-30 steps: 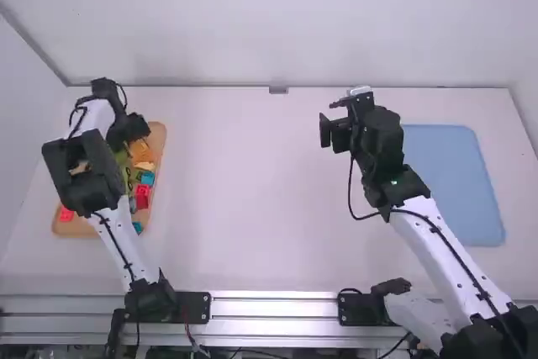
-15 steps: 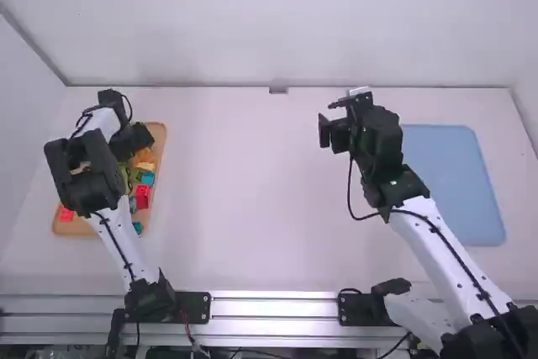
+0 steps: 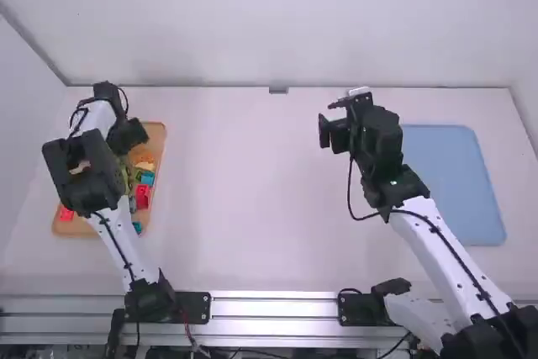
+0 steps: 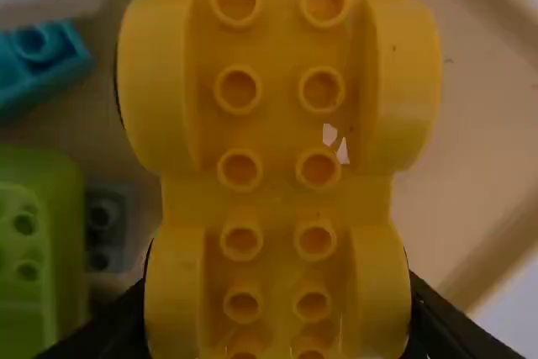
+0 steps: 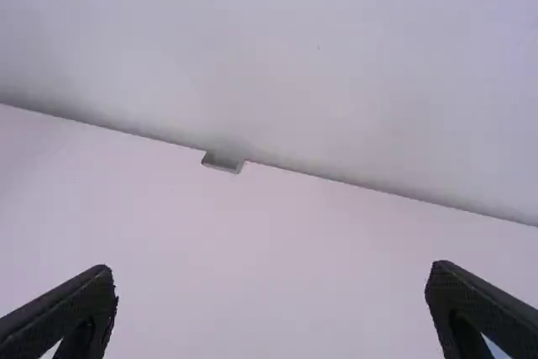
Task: Assemble lego blocks to make yellow taxi
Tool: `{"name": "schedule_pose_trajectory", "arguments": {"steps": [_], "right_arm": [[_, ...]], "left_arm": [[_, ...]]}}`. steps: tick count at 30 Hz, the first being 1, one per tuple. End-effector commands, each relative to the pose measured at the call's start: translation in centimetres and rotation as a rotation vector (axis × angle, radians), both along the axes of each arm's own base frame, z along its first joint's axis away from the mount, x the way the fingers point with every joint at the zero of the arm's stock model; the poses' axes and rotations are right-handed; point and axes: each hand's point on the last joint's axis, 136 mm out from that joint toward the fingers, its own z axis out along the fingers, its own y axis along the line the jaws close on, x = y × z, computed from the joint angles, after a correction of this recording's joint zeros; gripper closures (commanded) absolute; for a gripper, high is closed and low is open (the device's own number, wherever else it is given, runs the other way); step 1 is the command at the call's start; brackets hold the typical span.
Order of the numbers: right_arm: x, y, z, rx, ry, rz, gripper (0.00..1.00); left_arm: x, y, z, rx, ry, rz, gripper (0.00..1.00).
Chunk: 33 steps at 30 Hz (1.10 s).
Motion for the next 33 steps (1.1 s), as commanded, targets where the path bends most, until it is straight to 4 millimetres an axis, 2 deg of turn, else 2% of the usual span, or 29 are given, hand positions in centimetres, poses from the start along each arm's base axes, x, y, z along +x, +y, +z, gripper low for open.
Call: {"name": "schedule_pose_trajectory", "arguments": {"steps": [1, 2, 4, 6, 9, 10, 12, 13, 14, 18, 19, 21, 22, 24, 27, 28, 30, 33], "right_arm": [[0.4, 0.2, 1.6, 0.010, -0.030, -0.003, 0.02], [0.4, 0.2, 1.7, 0.011, -0.031, -0.003, 0.01], [0.4, 0.2, 1.7, 0.011, -0.033, -0.003, 0.02], [0.4, 0.2, 1.7, 0.011, -0.034, -0.003, 0.02], [0.5, 0.2, 1.8, 0.012, -0.035, -0.003, 0.02], [0.4, 0.2, 1.8, 0.012, -0.035, -0.003, 0.01], [0.4, 0.2, 1.7, 0.011, -0.033, -0.003, 0.01], [0.4, 0.2, 1.7, 0.011, -0.033, -0.003, 0.01], [0.4, 0.2, 1.7, 0.011, -0.032, -0.003, 0.02], [0.4, 0.2, 1.7, 0.011, -0.034, -0.003, 0.02], [0.5, 0.2, 1.8, 0.012, -0.036, -0.002, 0.02], [0.5, 0.2, 1.8, 0.012, -0.036, -0.003, 0.02], [0.5, 0.2, 1.8, 0.012, -0.036, -0.002, 0.01], [0.5, 0.2, 1.8, 0.012, -0.036, -0.003, 0.02], [0.6, -0.1, 1.8, 0.013, -0.035, -0.009, 0.02], [0.6, -0.1, 1.8, 0.013, -0.035, -0.009, 0.02], [0.5, -0.1, 1.8, 0.013, -0.035, -0.009, 0.02], [0.5, 0.1, 1.8, 0.013, -0.034, -0.004, 0.02]], "left_arm": [[1.8, -0.6, 3.2, 0.028, -0.046, -0.081, 0.75], [2.0, -1.4, 4.3, 0.037, -0.053, -0.118, 0.81], [2.4, -3.3, 6.0, 0.052, -0.068, -0.179, 0.85], [2.4, -4.6, 7.1, 0.068, -0.074, -0.221, 0.86], [2.4, -8.7, 8.8, 0.099, -0.091, -0.333, 0.89], [2.2, -11.3, 9.3, 0.112, -0.098, -0.427, 0.88], [1.7, -15.0, 9.7, 0.139, -0.103, -0.585, 0.88], [1.6, -15.3, 9.6, 0.141, -0.103, -0.599, 0.88], [1.1, -18.0, 9.6, 0.168, -0.107, -0.699, 0.88], [-1.2, -26.4, 8.0, 0.215, -0.118, -1.084, 0.85], [-2.8, -29.1, 7.0, 0.219, -0.102, -1.247, 0.85], [-4.6, -31.5, 5.8, 0.214, -0.076, -1.404, 0.85], [-6.8, -33.4, 4.6, 0.205, -0.032, -1.564, 0.86], [-8.3, -34.5, 3.8, 0.193, -0.002, -1.656, 0.87], [-12.5, -37.5, 1.6, 0.148, 0.048, -1.904, 0.97], [-12.7, -37.6, 1.6, 0.144, 0.048, -1.916, 0.97], [-14.6, -39.2, 0.5, 0.100, 0.025, -2.069, 0.98], [-15.7, -40.1, -0.5, 0.060, -0.020, -2.163, 0.94]]}}
